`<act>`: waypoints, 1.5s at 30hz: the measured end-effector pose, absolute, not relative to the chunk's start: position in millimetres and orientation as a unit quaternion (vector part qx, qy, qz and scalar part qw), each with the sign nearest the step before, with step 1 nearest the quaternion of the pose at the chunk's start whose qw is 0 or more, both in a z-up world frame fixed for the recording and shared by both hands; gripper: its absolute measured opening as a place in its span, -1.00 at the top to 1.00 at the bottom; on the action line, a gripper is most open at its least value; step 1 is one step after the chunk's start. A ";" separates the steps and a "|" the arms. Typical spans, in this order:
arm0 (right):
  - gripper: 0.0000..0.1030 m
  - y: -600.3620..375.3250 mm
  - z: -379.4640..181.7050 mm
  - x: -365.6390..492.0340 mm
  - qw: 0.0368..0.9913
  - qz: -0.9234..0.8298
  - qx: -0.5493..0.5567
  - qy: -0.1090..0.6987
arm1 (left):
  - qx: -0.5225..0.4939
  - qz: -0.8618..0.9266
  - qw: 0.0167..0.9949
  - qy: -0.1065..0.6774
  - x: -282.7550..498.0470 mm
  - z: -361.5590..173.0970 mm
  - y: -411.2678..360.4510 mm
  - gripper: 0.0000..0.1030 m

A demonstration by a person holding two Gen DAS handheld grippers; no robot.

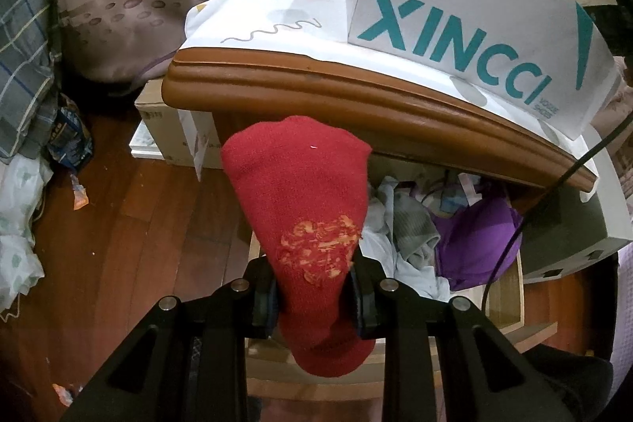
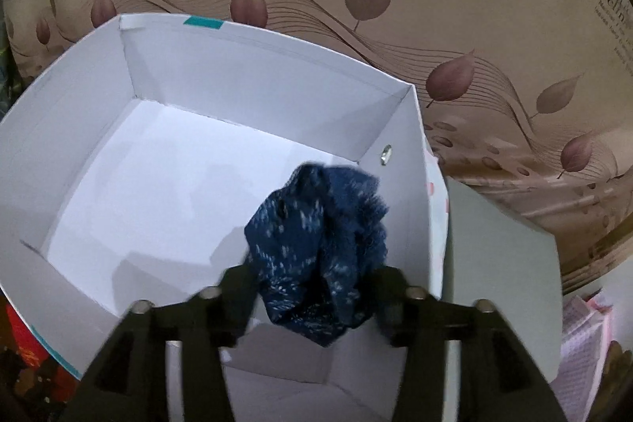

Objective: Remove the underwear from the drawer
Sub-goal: 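Carry the navy panties into the white shoe box and open the right gripper, then withdraw the right tool back toward the drawer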

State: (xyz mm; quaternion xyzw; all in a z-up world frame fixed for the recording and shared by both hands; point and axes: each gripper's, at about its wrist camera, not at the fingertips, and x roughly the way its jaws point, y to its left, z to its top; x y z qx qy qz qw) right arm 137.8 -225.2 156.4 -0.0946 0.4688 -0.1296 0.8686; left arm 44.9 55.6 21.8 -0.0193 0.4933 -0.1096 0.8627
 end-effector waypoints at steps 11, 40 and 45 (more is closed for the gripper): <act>-0.41 -218.5 191.3 107.2 0.915 -0.117 -0.055 0.383 | -0.012 -0.110 0.863 0.494 45.4 22.5 53.2 0.53; -0.42 -226.2 21.5 -62.6 0.919 -0.102 -0.025 0.381 | 0.004 -0.109 0.881 0.460 36.9 33.1 45.7 0.53; -0.42 -238.9 6.1 -60.1 0.906 -0.113 -0.008 0.409 | -0.013 -0.116 0.889 0.443 33.3 51.4 49.9 0.53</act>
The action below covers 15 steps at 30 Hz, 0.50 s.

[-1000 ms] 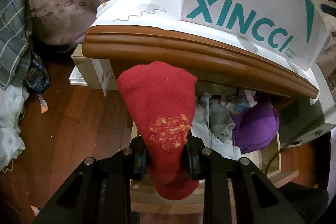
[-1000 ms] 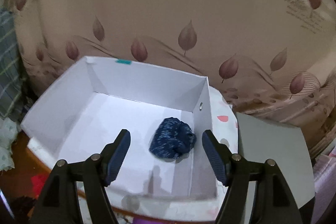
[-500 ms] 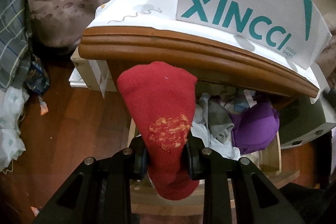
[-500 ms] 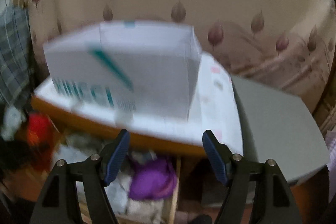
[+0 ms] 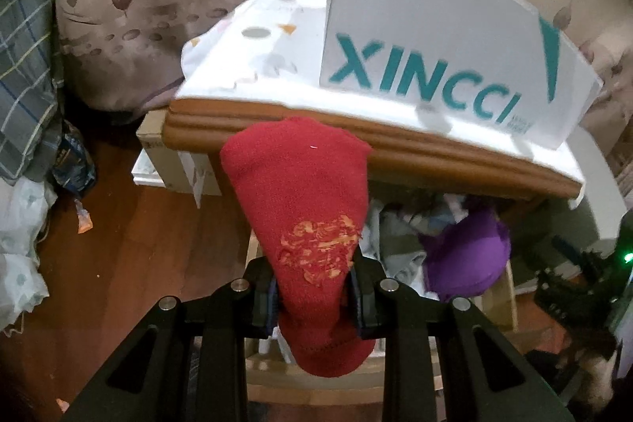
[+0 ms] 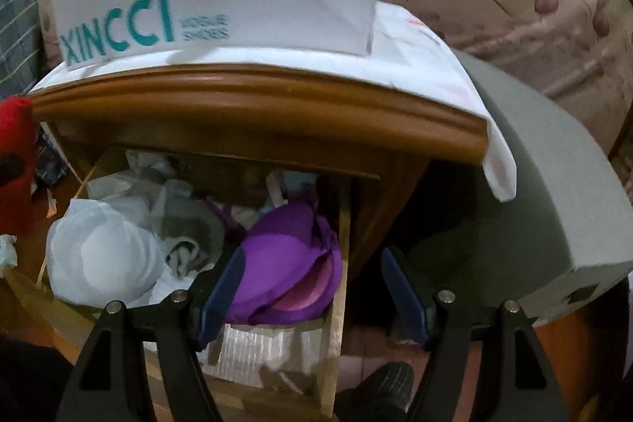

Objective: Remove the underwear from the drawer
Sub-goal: 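Withdraw the right tool back toward the drawer, then carry the red sock into the white shoe box and open the left gripper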

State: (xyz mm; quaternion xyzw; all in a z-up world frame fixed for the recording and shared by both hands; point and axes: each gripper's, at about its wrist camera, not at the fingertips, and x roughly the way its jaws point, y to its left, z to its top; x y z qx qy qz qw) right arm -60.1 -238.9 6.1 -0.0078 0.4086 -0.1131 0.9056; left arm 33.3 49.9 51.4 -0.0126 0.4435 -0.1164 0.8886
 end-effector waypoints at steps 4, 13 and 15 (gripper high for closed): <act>-0.42 -241.3 4.1 -59.7 0.903 -0.108 -0.008 0.415 | -0.010 -0.120 0.893 0.433 27.1 70.5 50.2 0.53; -0.42 -254.0 -4.1 -59.9 0.891 -0.086 0.043 0.444 | -0.006 -0.137 0.905 0.404 28.4 153.8 57.1 0.53; -0.42 -256.6 -4.1 -60.0 0.889 -0.083 0.054 0.447 | 0.011 -0.138 0.913 0.385 32.1 183.2 52.7 0.53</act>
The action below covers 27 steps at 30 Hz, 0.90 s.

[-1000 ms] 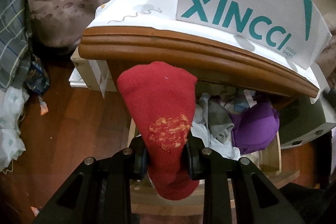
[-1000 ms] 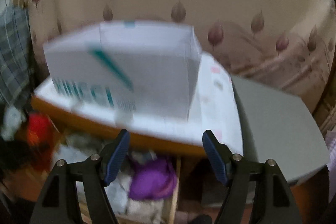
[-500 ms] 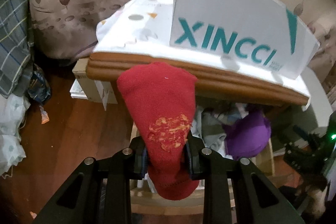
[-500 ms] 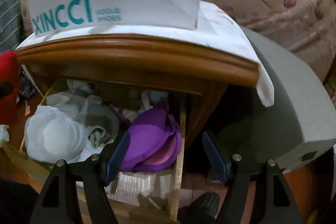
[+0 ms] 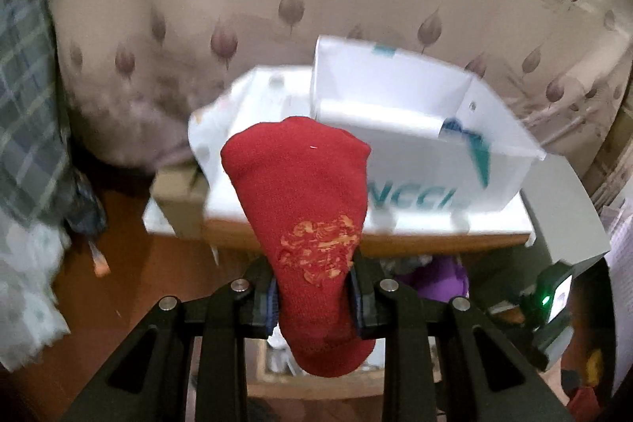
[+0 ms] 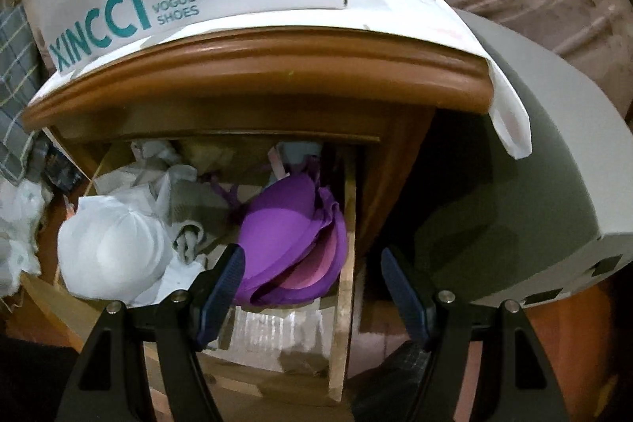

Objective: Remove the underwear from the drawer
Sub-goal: 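Carry the red sock into the white shoe box and open the left gripper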

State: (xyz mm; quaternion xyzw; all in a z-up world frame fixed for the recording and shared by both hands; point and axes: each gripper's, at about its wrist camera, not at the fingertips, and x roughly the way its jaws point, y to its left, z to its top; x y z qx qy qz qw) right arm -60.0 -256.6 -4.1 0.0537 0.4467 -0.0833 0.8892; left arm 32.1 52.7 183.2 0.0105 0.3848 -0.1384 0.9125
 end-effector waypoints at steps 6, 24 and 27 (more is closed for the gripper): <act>-0.42 -254.6 -2.3 -62.2 0.890 -0.082 0.036 0.447 | 0.033 -0.161 0.923 0.348 54.0 247.2 26.4 0.53; -0.42 -269.8 17.5 -73.0 0.906 -0.109 0.029 0.409 | 0.055 -0.170 0.878 0.444 184.7 214.7 -54.3 0.53; -0.42 -275.8 19.8 -74.5 0.906 -0.111 0.042 0.407 | 0.067 -0.158 0.870 0.463 196.2 195.4 -59.2 0.53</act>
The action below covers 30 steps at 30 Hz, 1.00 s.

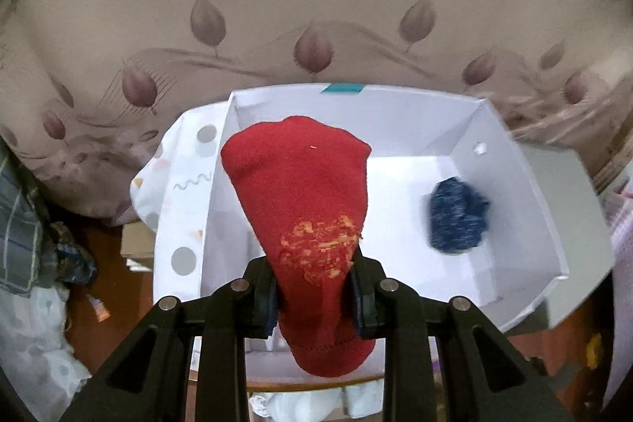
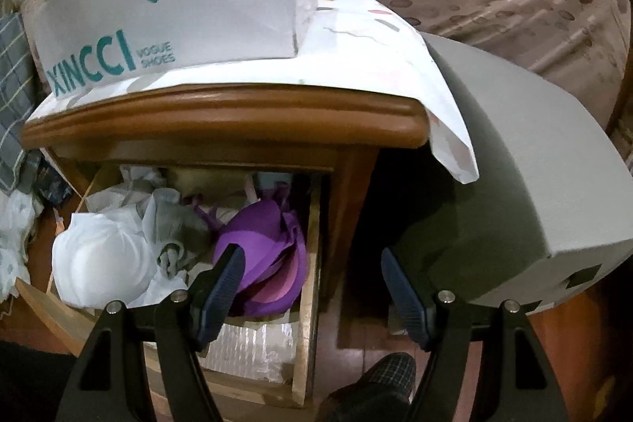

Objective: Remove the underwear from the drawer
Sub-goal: 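Carry the red sock into the white shoe box and open the left gripper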

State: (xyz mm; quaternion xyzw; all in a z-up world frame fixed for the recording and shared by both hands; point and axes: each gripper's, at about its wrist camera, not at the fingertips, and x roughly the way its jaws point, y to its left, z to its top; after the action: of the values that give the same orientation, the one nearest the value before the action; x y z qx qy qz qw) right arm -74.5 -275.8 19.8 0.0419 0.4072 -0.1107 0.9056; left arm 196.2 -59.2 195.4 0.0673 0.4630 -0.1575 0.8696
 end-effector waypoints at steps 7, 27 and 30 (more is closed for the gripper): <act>-0.42 -287.5 20.0 -74.3 0.903 -0.119 0.071 0.408 | 0.088 -0.142 0.854 0.493 212.7 168.2 -71.5 0.50; -0.42 -285.1 21.3 -73.7 0.903 -0.111 0.074 0.408 | 0.096 -0.129 0.852 0.499 213.2 152.2 -80.5 -0.12; -0.42 -284.4 21.3 -73.7 0.904 -0.111 0.070 0.408 | 0.120 -0.122 0.866 0.470 205.6 163.9 -84.3 -0.34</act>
State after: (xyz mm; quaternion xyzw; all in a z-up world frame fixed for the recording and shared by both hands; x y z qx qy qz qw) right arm -73.7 -284.4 21.3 0.0705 0.4078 -0.1110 0.9035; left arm 205.6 -84.3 163.9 0.1199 0.4699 -0.1221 0.8660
